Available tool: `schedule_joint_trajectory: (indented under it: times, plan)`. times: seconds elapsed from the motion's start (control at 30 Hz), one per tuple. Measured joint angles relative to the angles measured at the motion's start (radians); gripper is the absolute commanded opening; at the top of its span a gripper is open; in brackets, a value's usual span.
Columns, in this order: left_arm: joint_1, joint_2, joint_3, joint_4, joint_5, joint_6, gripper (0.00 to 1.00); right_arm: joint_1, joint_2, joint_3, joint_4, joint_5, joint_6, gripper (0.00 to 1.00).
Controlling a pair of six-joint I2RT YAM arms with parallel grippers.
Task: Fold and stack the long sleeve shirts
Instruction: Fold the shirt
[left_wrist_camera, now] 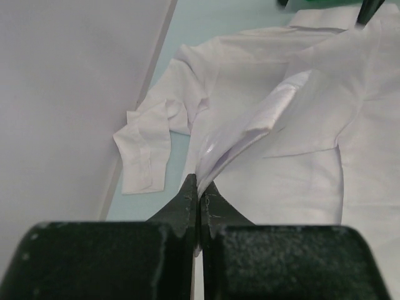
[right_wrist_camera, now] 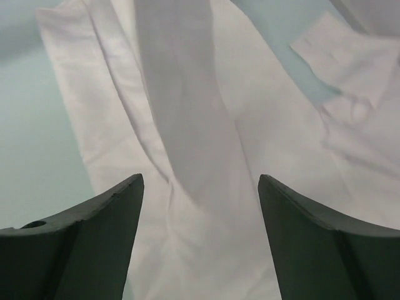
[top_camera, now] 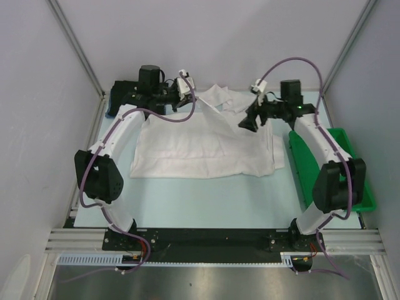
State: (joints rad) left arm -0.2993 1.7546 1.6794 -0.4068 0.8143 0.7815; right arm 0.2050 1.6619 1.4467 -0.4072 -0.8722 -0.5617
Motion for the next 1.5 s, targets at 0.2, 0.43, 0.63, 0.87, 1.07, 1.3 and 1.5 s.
schedule_joint_trajectory:
  times: [0.2,0.43,0.63,0.87,1.07,1.3,1.5]
  plan:
    - [0.028,0.059,0.000,0.004,0.001,-0.037,0.00,-0.142,-0.181,-0.100,-0.232,0.044,0.003,0.77]
    - [0.038,0.092,0.014,0.000,0.000,-0.049,0.00,-0.159,-0.142,-0.186,-0.455,0.119,-0.096,0.72]
    - [0.040,0.092,0.032,0.000,0.001,-0.047,0.00,-0.241,-0.096,-0.285,-0.572,0.179,-0.140,0.70]
    - [0.048,0.092,0.032,-0.008,0.001,-0.047,0.00,-0.259,-0.037,-0.323,-0.559,0.203,-0.141,0.51]
    - [0.058,0.092,0.031,-0.008,0.001,-0.047,0.00,-0.262,0.049,-0.322,-0.493,0.261,-0.111,0.00]
    - [0.081,0.091,0.031,-0.012,0.016,-0.039,0.00,-0.275,0.078,-0.184,-0.552,0.346,-0.128,0.11]
    - [0.111,0.076,0.031,-0.166,0.072,0.109,0.00,-0.242,0.115,-0.169,-0.583,0.394,-0.126,0.51]
